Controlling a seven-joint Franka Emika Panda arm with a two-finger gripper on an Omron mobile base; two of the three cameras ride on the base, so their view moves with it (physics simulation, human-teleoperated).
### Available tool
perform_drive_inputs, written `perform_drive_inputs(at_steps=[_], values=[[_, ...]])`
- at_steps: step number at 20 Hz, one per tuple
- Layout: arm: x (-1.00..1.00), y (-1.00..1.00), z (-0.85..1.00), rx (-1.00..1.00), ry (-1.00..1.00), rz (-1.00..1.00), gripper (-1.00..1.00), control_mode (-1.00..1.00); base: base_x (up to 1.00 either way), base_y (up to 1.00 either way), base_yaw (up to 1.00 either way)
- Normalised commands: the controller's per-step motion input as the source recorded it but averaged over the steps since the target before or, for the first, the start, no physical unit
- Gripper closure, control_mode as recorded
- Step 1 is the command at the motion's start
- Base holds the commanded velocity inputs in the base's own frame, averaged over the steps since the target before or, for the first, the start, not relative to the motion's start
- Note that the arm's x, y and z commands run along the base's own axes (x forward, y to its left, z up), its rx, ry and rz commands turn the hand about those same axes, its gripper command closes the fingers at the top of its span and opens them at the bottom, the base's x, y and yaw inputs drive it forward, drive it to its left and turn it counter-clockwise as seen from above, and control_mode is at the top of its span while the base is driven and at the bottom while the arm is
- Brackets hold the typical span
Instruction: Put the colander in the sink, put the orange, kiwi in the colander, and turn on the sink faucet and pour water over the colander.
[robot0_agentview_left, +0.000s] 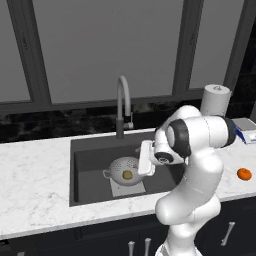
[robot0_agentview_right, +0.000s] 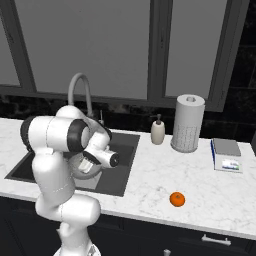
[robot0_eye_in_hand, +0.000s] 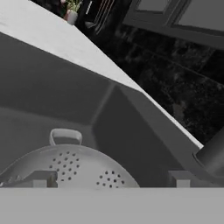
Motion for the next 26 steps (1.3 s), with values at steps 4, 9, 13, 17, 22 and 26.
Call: perform_drive_inputs(at_steps=[4,9,13,17,22,26], values=[[-0.28,-0.39,0.98,0.01,-0.03,0.0,-1.0,-1.0,0.0,0.0,0.0],[-0.6,-0.31,1.0,0.0,-0.06,0.0,-1.0,-1.0,0.0,0.0,0.0],[-0.97,-0.21,1.0,0.0,-0.17,-0.01,-1.0,-1.0,0.0,0.0,0.0],[-0.93,-0.15,1.0,0.0,-0.19,-0.1,-1.0,-1.0,0.0,0.0,0.0],[-0.57,-0.22,1.0,-0.03,0.0,-0.17,-1.0,-1.0,0.0,0.0,0.0],[-0.61,-0.36,0.69,-0.14,0.1,-0.2,-1.0,-1.0,0.0,0.0,0.0]])
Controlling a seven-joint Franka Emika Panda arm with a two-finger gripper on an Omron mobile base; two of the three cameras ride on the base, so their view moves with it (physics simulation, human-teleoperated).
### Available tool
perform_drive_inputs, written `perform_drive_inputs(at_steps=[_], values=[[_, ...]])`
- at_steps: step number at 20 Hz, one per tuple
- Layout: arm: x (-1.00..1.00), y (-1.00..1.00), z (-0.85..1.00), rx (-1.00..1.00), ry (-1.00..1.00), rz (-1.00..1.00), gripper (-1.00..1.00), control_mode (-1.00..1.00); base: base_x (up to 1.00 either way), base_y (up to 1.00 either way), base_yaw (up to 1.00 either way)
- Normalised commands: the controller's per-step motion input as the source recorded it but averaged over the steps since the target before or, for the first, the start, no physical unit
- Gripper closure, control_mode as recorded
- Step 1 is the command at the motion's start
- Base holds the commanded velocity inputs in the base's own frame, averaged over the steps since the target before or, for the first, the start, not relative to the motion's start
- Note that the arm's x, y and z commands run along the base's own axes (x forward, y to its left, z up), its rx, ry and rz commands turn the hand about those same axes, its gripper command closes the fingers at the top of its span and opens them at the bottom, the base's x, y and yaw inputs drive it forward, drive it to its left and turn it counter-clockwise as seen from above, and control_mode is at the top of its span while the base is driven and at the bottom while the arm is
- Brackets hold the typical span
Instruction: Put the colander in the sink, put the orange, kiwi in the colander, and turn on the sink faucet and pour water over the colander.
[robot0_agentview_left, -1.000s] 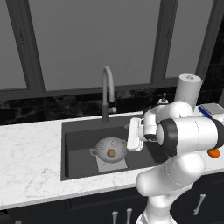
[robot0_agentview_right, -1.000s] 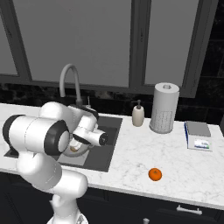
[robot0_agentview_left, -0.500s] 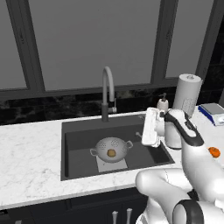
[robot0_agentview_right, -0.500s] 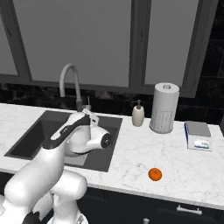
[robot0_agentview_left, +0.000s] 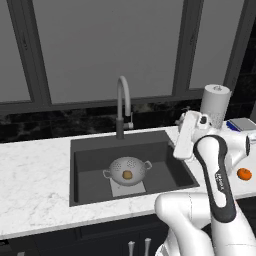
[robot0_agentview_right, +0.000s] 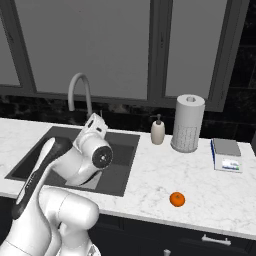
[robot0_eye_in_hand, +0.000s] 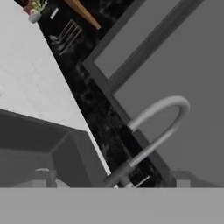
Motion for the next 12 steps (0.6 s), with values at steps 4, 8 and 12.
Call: perform_drive_inputs(at_steps=[4,8,12], values=[[-0.57,-0.36,0.12,-0.45,0.2,-0.08,-1.0,-1.0,0.0,0.0,0.0],[-0.29,-0.49,0.07,-0.54,0.26,0.0,-1.0,-1.0,0.0,0.0,0.0],[-0.33,-0.42,0.01,-0.6,0.24,0.0,-1.0,-1.0,0.0,0.0,0.0]])
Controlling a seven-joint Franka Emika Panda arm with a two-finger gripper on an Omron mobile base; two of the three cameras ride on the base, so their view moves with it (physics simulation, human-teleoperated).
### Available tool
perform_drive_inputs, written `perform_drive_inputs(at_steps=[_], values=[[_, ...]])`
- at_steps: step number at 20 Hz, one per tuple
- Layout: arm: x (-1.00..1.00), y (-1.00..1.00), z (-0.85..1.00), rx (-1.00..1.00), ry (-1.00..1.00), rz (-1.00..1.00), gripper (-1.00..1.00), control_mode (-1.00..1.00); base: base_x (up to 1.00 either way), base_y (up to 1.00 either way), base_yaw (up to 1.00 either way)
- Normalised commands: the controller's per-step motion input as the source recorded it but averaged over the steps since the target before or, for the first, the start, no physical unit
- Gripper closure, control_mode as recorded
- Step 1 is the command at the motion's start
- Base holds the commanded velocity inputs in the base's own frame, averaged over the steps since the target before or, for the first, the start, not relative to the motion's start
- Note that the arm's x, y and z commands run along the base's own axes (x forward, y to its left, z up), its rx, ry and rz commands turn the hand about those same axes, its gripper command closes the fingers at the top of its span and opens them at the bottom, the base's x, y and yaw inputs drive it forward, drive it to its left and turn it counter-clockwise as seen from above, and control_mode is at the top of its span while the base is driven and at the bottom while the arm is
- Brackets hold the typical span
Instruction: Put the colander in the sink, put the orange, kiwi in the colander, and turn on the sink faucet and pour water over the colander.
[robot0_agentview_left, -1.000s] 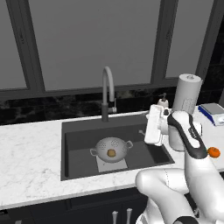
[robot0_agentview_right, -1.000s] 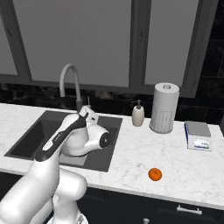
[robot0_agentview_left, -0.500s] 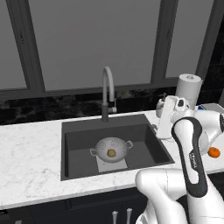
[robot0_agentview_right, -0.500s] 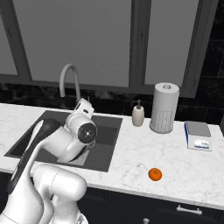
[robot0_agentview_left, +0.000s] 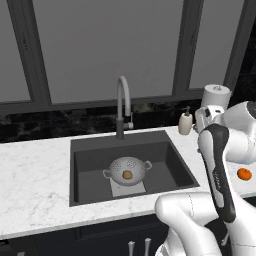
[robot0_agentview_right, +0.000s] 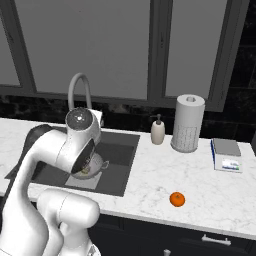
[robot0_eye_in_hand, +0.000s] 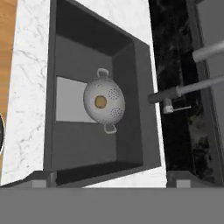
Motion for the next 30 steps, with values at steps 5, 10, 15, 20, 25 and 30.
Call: perform_drive_inputs(at_steps=[5,10,15,20,25,30], values=[[-0.49,-0.33,0.0,-0.58,0.27,0.02,-1.0,-1.0,0.0,0.0,0.0],[-0.68,-0.48,-0.16,-0.43,0.34,0.05,-1.0,-1.0,0.0,0.0,0.0],[-0.6,-0.78,-0.2,-0.08,0.35,0.1,-1.0,-1.0,0.0,0.0,0.0],[-0.57,-0.97,-0.08,0.08,0.2,0.22,-1.0,-1.0,0.0,0.0,0.0],[-0.19,-0.74,-0.09,0.08,0.05,0.3,-1.0,-1.0,0.0,0.0,0.0],[-0.03,-0.46,-0.2,0.14,-0.05,0.24,-1.0,-1.0,0.0,0.0,0.0]])
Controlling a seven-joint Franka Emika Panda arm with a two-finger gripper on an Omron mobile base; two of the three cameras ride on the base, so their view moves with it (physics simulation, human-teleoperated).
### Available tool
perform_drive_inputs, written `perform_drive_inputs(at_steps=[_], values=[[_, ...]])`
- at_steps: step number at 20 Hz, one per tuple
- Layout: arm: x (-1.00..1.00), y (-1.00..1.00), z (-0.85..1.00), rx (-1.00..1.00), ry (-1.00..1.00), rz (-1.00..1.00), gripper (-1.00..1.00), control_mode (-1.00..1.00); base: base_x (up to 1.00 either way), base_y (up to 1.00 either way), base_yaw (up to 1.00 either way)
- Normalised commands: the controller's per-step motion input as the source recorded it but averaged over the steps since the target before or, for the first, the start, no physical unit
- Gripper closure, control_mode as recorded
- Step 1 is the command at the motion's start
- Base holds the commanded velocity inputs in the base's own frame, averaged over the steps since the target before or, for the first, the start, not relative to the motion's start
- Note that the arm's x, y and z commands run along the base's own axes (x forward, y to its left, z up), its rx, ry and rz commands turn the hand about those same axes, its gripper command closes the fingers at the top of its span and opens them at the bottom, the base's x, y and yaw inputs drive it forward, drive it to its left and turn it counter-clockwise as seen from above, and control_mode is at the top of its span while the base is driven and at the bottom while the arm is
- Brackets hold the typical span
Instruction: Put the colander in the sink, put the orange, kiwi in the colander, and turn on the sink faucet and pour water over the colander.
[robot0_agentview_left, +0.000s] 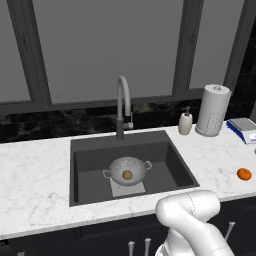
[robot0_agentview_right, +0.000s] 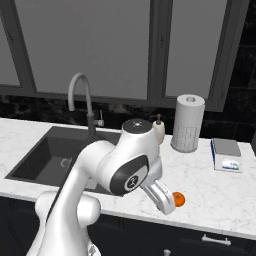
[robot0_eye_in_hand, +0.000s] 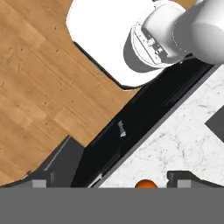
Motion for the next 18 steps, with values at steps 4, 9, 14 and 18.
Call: perform_drive_inputs(at_steps=[4,9,14,18], values=[[0.19,-0.09,-0.31,0.08,-0.15,0.18,-1.0,-1.0,0.0,0.0,0.0],[0.31,-0.03,-0.34,0.06,-0.09,0.1,-1.0,-1.0,0.0,0.0,0.0],[0.5,-0.01,-0.39,0.0,0.02,0.06,-1.0,-1.0,0.0,0.0,0.0],[0.49,-0.23,-0.42,0.0,0.09,0.04,-1.0,-1.0,0.0,0.0,0.0]])
